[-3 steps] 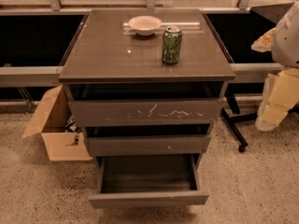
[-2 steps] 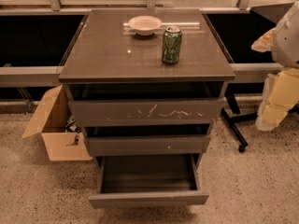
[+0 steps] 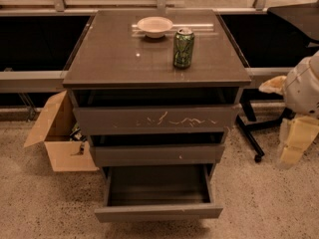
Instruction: Close bottom drawer
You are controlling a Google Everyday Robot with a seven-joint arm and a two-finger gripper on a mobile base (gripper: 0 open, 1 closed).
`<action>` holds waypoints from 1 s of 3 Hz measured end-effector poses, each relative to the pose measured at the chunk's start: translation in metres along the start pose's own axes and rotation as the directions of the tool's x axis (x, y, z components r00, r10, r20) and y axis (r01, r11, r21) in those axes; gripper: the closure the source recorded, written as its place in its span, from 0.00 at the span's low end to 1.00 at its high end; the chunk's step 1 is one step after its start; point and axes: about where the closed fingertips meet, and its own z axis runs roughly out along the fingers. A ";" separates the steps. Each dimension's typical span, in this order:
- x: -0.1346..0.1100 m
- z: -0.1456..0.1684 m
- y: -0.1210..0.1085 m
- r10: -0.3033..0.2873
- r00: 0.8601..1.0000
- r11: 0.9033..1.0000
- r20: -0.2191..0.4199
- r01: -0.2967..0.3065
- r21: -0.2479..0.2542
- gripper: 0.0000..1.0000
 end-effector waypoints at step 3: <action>0.033 0.121 0.026 0.018 0.990 0.988 0.137 0.004 -0.156 0.00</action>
Offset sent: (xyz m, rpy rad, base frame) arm -0.0053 -0.0059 -0.0583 0.0725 0.0619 0.0200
